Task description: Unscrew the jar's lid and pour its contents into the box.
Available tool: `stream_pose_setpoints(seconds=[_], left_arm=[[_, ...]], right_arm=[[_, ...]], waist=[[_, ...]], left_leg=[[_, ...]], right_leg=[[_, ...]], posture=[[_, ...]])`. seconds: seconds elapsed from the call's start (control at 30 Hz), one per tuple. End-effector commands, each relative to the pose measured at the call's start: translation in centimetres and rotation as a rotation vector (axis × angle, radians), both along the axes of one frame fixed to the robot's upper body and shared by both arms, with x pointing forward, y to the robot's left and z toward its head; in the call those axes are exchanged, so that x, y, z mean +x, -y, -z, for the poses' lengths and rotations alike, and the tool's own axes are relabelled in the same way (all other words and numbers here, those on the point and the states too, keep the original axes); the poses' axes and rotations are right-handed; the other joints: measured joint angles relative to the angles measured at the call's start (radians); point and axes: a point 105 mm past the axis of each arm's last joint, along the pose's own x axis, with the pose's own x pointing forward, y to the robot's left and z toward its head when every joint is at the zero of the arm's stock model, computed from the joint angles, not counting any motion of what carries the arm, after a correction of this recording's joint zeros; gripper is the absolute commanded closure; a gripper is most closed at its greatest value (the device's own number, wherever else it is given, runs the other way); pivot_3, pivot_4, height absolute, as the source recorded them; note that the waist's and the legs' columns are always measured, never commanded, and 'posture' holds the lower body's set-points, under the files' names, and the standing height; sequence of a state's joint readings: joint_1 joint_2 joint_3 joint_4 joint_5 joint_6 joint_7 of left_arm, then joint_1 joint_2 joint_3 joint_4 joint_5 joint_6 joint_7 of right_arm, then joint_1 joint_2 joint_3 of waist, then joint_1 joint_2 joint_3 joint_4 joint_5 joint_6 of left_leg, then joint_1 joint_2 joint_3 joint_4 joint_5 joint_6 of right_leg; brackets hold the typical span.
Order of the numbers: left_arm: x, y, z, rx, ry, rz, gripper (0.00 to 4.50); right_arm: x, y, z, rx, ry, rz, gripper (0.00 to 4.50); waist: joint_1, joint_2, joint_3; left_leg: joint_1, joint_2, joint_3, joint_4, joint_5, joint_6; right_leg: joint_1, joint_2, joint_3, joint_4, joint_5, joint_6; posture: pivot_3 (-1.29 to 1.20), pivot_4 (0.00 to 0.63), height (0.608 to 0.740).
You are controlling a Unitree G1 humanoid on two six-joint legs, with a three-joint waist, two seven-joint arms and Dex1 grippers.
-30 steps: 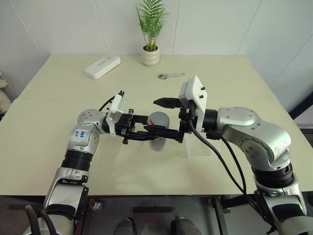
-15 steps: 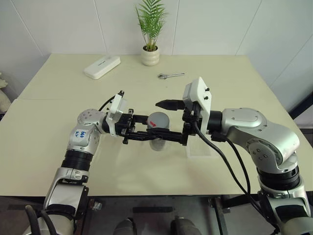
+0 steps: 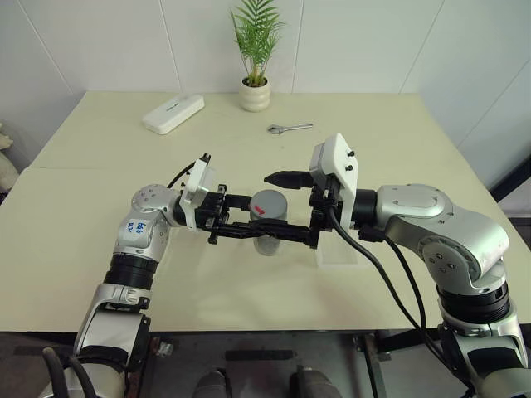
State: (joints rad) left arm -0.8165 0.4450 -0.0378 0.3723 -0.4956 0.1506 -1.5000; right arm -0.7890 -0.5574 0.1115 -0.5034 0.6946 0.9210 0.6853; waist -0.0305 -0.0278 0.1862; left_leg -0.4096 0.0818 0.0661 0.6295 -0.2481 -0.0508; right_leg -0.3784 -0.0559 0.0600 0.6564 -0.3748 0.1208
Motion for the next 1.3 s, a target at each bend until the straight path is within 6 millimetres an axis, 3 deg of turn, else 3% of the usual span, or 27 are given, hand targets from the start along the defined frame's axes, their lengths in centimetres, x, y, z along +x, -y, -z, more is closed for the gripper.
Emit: stream_pose_setpoints(seconds=[0.03,0.37,0.47,0.6,0.63,1.3], left_arm=[[-0.3,0.0,-1.0,-0.001,0.055,0.022,2.54],[-0.3,0.0,-1.0,0.000,0.055,0.023,2.54],[-0.2,0.0,-1.0,0.000,0.055,0.022,2.54],[-0.2,0.0,-1.0,0.000,0.055,0.019,2.54],[-0.2,0.0,-1.0,0.000,0.055,0.019,2.54],[0.0,0.1,-0.7,0.012,0.035,0.015,2.54]], right_arm=[[-0.7,0.1,-0.8,0.008,0.037,-0.022,0.00],[-0.7,0.0,-0.9,0.013,0.038,-0.022,0.00],[-0.8,0.0,-0.9,0.013,0.038,-0.026,0.58],[-0.8,0.0,-1.0,0.014,0.038,-0.029,1.89],[-0.8,0.0,-1.0,0.015,0.040,-0.029,1.95],[-0.8,0.2,-1.9,0.016,0.072,-0.029,1.95]], waist=[[0.000,0.000,0.000],[0.000,0.000,0.000],[0.000,0.000,0.000],[0.000,0.000,0.000],[0.000,0.000,0.000],[0.000,0.000,0.000]], left_leg=[[0.000,0.000,0.000,0.000,0.000,0.000],[0.000,0.000,0.000,0.000,0.000,0.000],[0.000,0.000,0.000,0.000,0.000,0.000],[0.000,0.000,0.000,0.000,0.000,0.000],[0.000,0.000,0.000,0.000,0.000,0.000],[0.000,0.000,0.000,0.000,0.000,0.000]], right_leg=[[0.000,0.000,0.000,0.000,0.000,0.000],[0.000,0.000,0.000,0.000,0.000,0.000],[0.000,0.000,0.000,0.000,0.000,0.000],[0.000,0.000,0.000,0.000,0.000,0.000],[0.000,0.000,0.000,0.000,0.000,0.000],[0.000,0.000,0.000,0.000,0.000,0.000]], posture=[[0.00,0.150,0.740],[0.00,0.150,0.740],[0.00,0.150,0.740],[0.00,0.150,0.740],[0.00,0.150,0.740],[0.00,0.150,0.740]])
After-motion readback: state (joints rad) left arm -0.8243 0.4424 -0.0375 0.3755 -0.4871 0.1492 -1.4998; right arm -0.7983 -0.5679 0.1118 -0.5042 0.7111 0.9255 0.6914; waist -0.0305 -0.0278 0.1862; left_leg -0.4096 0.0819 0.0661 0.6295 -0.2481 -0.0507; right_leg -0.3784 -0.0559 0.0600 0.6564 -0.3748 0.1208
